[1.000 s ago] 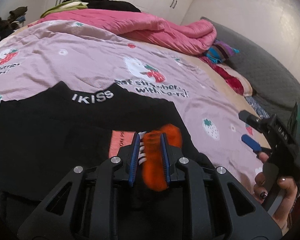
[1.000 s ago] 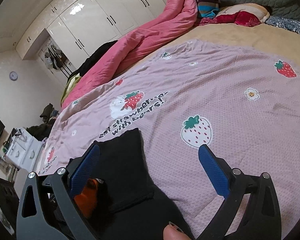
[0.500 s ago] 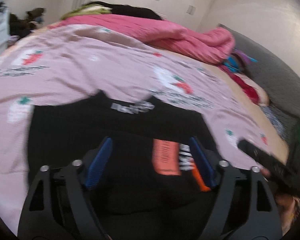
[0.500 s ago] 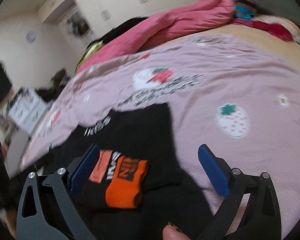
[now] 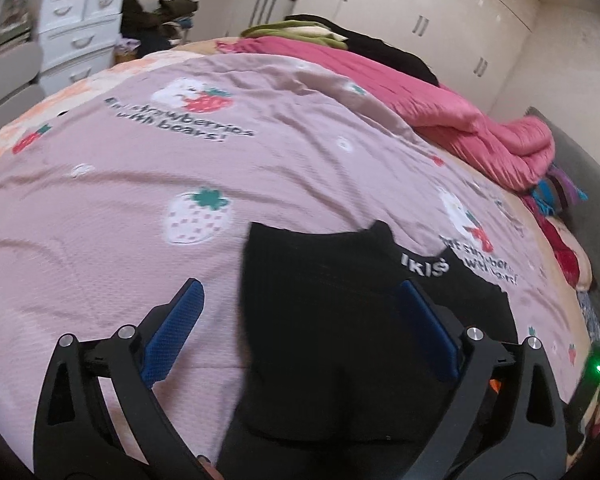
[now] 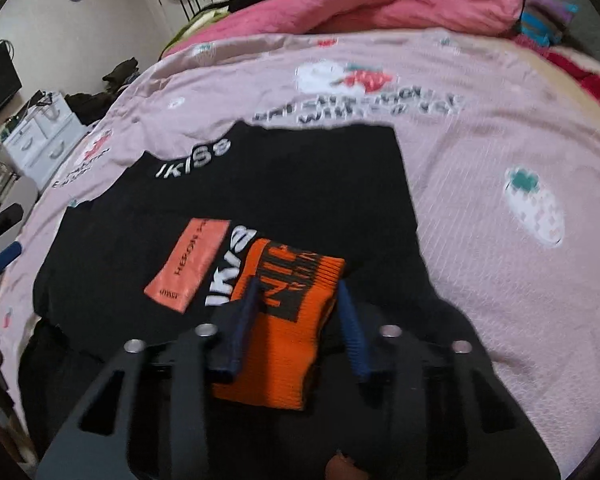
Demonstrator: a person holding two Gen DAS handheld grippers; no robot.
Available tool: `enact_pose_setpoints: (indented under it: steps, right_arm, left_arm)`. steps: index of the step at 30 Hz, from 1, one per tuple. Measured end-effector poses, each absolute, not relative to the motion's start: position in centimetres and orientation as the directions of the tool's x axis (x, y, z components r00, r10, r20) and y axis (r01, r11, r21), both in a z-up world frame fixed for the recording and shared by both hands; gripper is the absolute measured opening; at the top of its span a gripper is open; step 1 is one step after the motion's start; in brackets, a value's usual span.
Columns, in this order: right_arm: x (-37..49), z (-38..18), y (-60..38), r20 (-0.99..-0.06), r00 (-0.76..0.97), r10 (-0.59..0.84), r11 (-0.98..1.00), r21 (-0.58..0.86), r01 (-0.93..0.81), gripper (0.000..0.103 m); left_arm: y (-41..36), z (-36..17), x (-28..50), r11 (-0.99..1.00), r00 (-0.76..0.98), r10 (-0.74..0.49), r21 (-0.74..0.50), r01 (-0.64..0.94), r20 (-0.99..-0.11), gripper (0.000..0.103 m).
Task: Fold small clothes
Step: 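Grasp the orange cuff with the right tool and lay it on the chest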
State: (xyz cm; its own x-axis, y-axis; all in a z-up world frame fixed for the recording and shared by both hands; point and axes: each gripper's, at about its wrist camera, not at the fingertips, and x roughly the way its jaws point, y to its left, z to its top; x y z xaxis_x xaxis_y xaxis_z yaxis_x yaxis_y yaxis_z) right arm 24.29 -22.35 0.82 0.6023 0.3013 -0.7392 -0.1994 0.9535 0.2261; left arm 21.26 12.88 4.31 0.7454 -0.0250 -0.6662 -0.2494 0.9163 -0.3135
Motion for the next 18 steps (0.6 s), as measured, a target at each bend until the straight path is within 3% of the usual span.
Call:
enact_pose_setpoints:
  steps: [8, 18]
  right_arm:
    - [22.8, 5.5, -21.2, -0.595, 0.723, 0.351, 0.936, 0.191, -0.297, 0.008]
    - [24.0, 7.1, -22.4, -0.545, 0.771, 0.329, 0.944, 0.197, -0.263, 0.008]
  left_arm:
    - [13.3, 4.3, 21.0, 0.916, 0.745, -0.029, -0.316, -0.247, -0.666, 0.092]
    - [10.0, 3.1, 22.1, 0.951, 0.717, -0.046, -0.250, -0.182, -0.695, 0.092]
